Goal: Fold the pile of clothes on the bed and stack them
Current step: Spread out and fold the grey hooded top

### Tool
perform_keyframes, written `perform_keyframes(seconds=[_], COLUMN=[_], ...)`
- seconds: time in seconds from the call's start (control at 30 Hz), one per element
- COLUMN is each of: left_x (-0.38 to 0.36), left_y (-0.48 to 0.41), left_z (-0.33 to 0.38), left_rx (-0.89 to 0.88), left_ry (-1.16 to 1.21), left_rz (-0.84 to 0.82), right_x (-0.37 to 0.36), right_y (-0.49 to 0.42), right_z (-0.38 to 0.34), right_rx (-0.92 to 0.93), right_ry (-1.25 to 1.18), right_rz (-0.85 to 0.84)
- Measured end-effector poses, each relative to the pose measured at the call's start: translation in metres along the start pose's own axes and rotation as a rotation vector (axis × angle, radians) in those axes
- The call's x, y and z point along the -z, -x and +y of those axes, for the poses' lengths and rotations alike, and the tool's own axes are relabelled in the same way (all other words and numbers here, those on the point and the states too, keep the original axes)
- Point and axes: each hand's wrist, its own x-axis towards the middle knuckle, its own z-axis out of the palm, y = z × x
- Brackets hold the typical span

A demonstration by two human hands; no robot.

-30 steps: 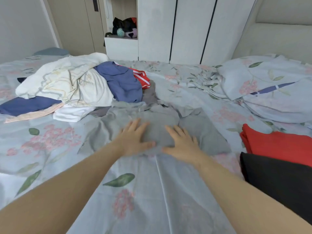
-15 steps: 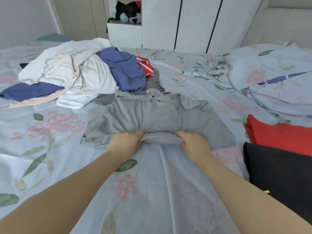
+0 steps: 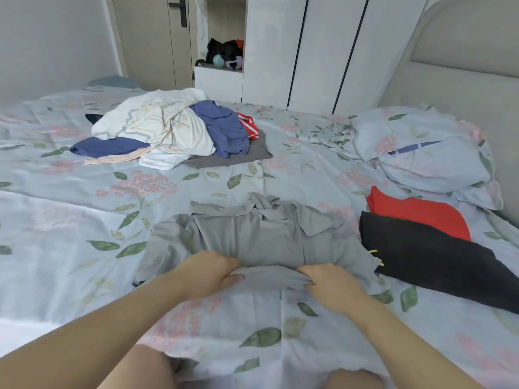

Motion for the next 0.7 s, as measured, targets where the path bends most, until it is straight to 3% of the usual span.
perform_keyframes(seconds=[0.13, 0.23, 0.27, 0.33, 0.43, 0.6, 0.7], left_x=[0.001, 0.01, 0.013, 0.015, 0.01, -0.002, 0.005], left_y=[0.021, 0.023, 0.02, 0.007, -0.014, -0.052, -0.071], left_z=[0.005, 0.003, 0.0, -0.008, -0.026, -0.062, -0.081], left_rx=[-0.08, 0.008, 0.063, 0.168, 0.326, 0.554, 0.566], left_ry=[0.199, 0.336, 0.322, 0.154, 0.056, -0.008, -0.087], left_rz=[-0.109, -0.115, -0.056, 0.137, 0.259, 0.192, 0.144], right_x=[0.006, 0.02, 0.023, 0.023, 0.014, 0.004, 0.004], right_y=[0.028, 0.032, 0.031, 0.021, -0.005, -0.056, -0.082], right_z=[-0.006, -0.001, 0.001, 0.009, 0.028, 0.054, 0.063], right_rx=[0.046, 0.03, -0.014, -0.127, -0.197, -0.341, -0.345], right_ry=[-0.048, -0.383, -0.539, -0.657, -0.35, -0.124, -0.013], right_rz=[-0.148, -0.297, -0.282, -0.078, 0.172, 0.164, 0.174])
